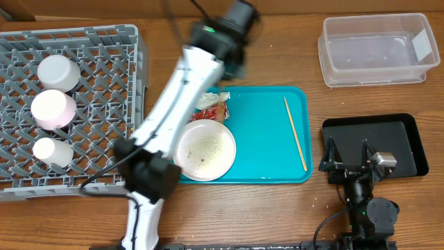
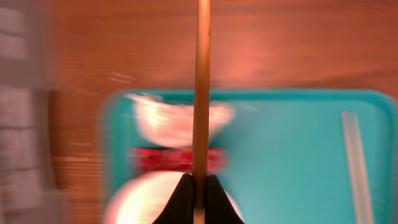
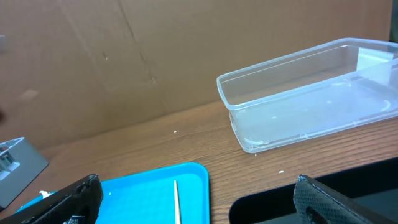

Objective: Sort waste into correct bins and load items into the dishwasher
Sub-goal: 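Carry the chopstick to the rack and stand it in a slot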

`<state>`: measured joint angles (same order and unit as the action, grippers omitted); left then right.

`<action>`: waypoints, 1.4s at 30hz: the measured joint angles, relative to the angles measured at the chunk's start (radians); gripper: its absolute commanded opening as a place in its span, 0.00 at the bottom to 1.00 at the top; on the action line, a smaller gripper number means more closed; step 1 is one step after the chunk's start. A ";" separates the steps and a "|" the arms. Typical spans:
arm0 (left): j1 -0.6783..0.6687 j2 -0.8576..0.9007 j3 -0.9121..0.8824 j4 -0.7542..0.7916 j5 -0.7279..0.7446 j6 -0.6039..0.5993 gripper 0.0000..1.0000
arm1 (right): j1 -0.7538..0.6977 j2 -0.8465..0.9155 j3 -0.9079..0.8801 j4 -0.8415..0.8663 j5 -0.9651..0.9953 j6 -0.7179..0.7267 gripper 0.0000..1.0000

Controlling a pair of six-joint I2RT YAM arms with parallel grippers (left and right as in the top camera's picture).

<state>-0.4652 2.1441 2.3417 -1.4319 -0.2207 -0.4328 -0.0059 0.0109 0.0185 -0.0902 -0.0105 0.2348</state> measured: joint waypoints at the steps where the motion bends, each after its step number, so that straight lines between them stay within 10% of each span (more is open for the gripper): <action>1: 0.032 -0.012 0.002 -0.014 -0.024 0.033 0.04 | 0.000 0.000 0.000 0.000 0.000 0.000 1.00; 29: 0.501 -0.013 -0.260 0.148 -0.003 0.400 0.06 | 0.000 0.000 0.000 0.000 0.000 0.000 1.00; 36: 0.505 -0.013 -0.294 0.185 0.007 0.441 0.75 | 0.000 0.000 0.000 0.000 0.000 0.000 1.00; 42: 0.505 -0.013 -0.294 0.188 0.028 0.447 0.96 | 0.000 0.000 0.000 0.000 0.000 0.000 1.00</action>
<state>0.0402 2.1315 2.0472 -1.2442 -0.1928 0.0139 -0.0059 0.0109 0.0185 -0.0902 -0.0105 0.2348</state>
